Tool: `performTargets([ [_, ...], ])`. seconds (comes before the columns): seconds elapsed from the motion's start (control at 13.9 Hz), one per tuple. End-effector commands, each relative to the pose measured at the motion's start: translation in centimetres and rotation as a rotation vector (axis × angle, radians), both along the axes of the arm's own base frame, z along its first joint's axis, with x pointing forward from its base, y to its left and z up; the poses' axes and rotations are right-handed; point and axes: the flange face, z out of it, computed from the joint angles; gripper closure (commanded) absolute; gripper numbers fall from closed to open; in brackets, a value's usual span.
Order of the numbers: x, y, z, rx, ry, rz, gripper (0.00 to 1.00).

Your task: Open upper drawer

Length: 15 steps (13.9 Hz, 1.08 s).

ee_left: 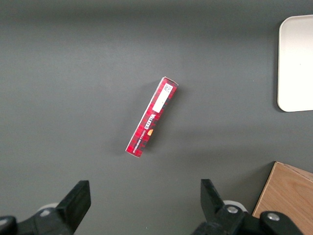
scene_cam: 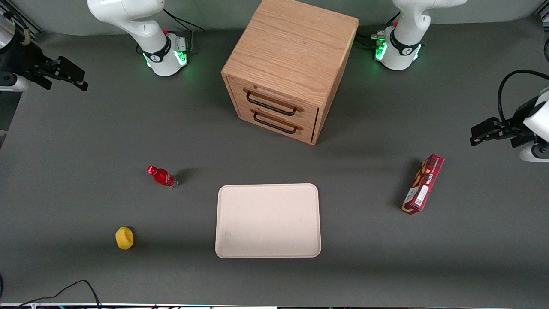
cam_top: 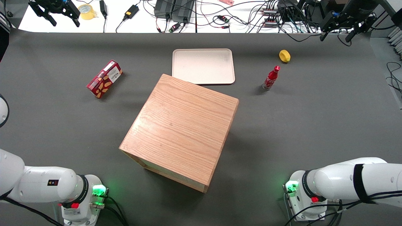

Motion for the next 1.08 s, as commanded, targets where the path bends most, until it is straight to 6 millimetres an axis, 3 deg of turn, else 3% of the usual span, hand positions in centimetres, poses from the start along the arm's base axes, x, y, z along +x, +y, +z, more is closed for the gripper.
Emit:
performTargets([
  [0.0,-0.1,-0.1,0.4,-0.016,0.026,-0.01,0.0],
  [0.36,0.0,0.3,0.9,-0.013,0.028,-0.001,0.0],
  [0.51,-0.4,1.4,1.6,-0.006,0.035,0.102,0.0],
  [0.79,-0.2,4.5,1.9,0.117,0.033,0.295,0.0],
  [1.01,0.7,9.2,0.5,0.205,0.055,0.532,0.0],
])
